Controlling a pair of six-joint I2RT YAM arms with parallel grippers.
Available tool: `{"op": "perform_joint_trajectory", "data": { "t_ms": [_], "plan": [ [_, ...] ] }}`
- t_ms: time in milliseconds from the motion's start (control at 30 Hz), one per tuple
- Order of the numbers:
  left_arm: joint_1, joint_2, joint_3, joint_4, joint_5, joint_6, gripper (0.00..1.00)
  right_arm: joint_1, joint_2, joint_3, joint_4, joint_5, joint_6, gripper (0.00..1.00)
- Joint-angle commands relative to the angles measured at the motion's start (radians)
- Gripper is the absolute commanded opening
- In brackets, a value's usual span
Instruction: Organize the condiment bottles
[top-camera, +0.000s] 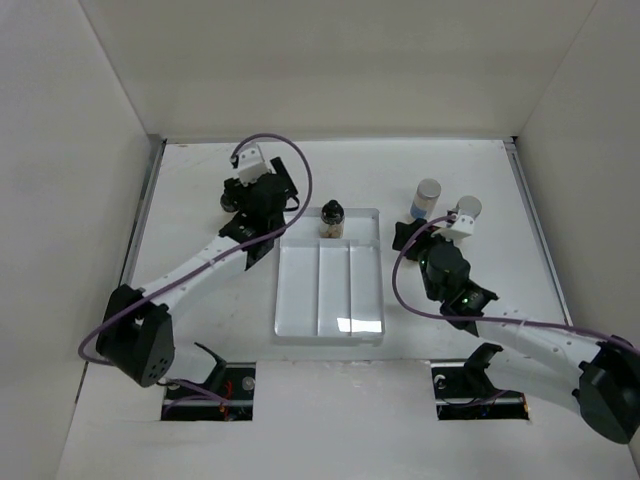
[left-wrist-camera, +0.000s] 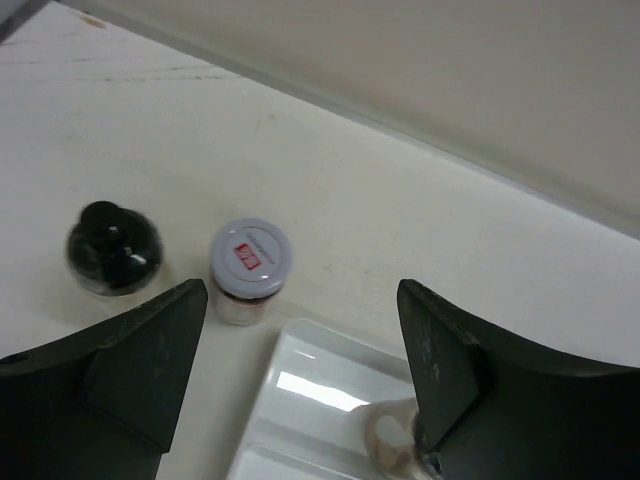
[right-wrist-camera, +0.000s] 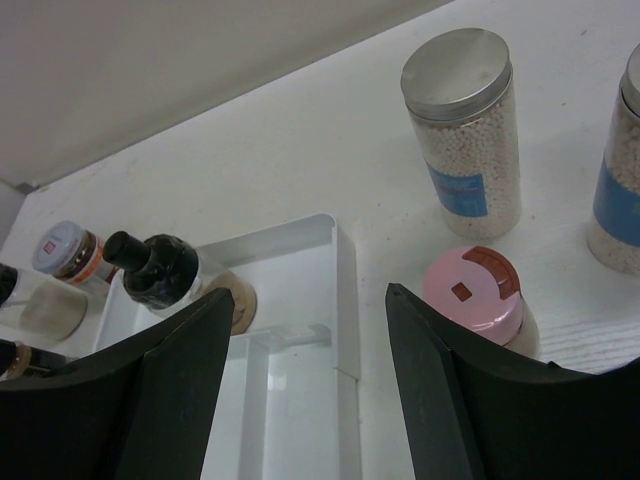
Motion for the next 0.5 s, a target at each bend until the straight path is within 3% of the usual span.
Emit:
{"op": "perform_joint_trajectory", "data": {
  "t_ms": [0, 233, 467],
  "plan": [
    [0.041, -0.098, -0.081, -0.079, -0.005, -0.033, 0.73, 0.001, 0.007, 0.016, 0.041, -0.011, 0.001, 0.69],
    [0.181, -0.178, -0.167, -0.127, -0.005, -0.050, 0.69, 0.003, 0.023, 0.025, 0.041, -0.029, 0.001, 0.69],
    [0.239, -0.085, -0.119, -0.125, 0.021, -0.041, 0.69, 0.007, 0.026, 0.029, 0.041, -0.037, -0.002, 0.70]
  ]
}}
